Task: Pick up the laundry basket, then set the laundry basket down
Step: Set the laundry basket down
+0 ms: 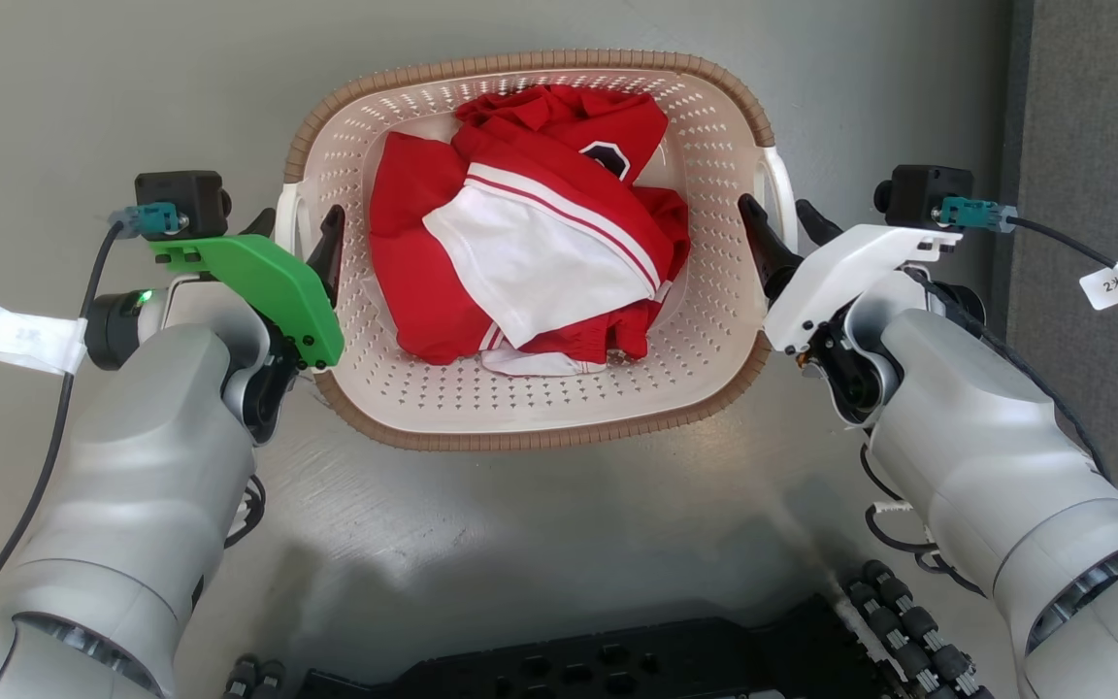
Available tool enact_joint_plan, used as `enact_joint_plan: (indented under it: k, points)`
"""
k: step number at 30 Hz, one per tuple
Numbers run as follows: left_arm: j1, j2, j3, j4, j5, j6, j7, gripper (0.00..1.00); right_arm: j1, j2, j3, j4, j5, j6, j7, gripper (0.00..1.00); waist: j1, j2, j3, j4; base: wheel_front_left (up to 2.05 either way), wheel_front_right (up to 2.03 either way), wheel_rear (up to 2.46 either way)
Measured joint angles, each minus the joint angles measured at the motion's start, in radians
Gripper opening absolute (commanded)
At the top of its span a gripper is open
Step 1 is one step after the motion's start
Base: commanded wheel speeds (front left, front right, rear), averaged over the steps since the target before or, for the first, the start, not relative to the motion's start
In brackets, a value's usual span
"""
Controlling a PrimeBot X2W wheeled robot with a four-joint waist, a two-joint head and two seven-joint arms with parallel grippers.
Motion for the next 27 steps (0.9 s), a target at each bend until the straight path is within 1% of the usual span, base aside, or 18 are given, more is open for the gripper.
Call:
enact_joint_plan:
  k: [14,23,27]
  points:
    - [-0.001,0.000,-0.010,0.005,-0.010,0.000,-0.009,1.00,-0.012,0.000,0.021,0.004,0.014,-0.007,0.000,1.00,0.0000,0.0000,-0.018,-0.003,0.00,0.00,0.00]
    - [0.010,0.000,-0.013,0.005,-0.025,0.000,-0.025,1.00,-0.008,0.000,0.034,0.014,0.027,-0.003,-0.002,1.00,0.0000,0.0000,-0.084,-0.013,0.00,0.00,0.00]
    - [0.042,0.000,-0.011,0.003,-0.043,0.000,-0.034,1.00,0.000,0.000,0.033,0.014,0.028,0.004,-0.005,1.00,0.0000,0.0000,-0.122,-0.017,0.00,0.00,0.00]
